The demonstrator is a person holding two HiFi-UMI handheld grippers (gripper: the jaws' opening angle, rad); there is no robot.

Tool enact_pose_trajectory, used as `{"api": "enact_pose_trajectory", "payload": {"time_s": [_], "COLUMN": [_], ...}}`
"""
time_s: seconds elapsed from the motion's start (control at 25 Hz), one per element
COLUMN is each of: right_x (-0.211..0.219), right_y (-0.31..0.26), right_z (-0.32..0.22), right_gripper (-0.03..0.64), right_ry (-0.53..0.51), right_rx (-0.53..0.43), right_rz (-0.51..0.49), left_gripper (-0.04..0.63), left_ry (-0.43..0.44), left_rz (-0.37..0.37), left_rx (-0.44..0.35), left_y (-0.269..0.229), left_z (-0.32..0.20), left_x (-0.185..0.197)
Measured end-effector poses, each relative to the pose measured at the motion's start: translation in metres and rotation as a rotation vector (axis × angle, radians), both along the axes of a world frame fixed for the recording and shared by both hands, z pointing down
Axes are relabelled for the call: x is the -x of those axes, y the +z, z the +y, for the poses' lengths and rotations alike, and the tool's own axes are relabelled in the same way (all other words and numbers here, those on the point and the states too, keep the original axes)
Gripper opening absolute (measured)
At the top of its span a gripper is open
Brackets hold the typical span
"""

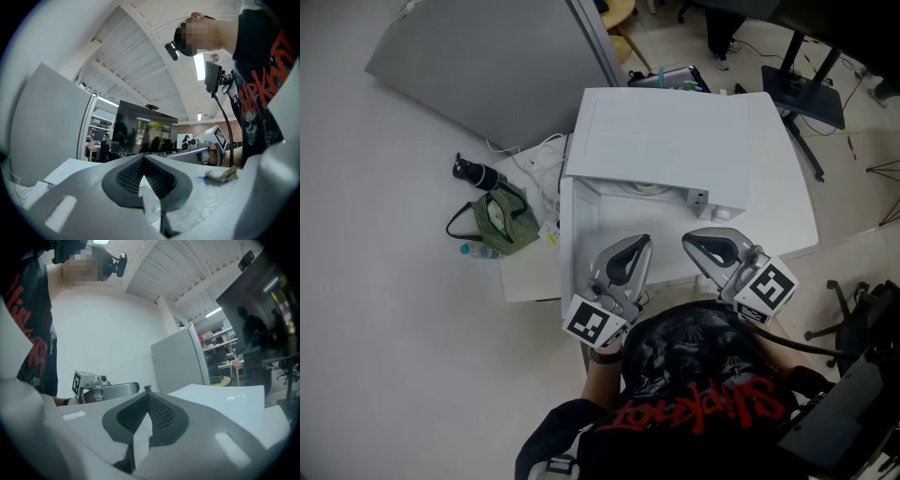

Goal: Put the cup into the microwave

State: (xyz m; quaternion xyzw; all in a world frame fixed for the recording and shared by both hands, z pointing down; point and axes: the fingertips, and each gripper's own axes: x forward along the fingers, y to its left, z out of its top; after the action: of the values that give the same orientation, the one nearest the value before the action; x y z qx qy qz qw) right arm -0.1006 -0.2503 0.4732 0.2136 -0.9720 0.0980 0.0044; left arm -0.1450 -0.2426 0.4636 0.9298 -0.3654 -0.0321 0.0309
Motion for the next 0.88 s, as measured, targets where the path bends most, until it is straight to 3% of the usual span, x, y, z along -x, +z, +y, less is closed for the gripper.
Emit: {"api": "enact_pose_trajectory", "payload": {"time_s": [0.44, 0.6, 0.88], "right_x": [-0.005, -0.005, -0.002], "right_y": [-0.031, -0.029, -0.018], "right_z": [-0.003, -0.001, 0.004], "right_gripper": [0.0, 0.0, 0.0], "right_ry": [0.013, 0.017, 0.007], "right_rx": [-0.033, -0.029, 0.013], "right_rz": [-0.035, -0.021, -0.025], "left_gripper": [0.001, 0.001, 0.001], "left_ry": [0.044, 0.067, 0.076], "left_rz": [-0.001, -0.08, -0.07], "left_rx": [-0.035, -0.007, 0.033], "left_y": [-0.023, -0.009, 0.003], "left_z": [-0.009, -0.005, 0.002], "left_x": [-0.004, -0.01, -0.01]}}
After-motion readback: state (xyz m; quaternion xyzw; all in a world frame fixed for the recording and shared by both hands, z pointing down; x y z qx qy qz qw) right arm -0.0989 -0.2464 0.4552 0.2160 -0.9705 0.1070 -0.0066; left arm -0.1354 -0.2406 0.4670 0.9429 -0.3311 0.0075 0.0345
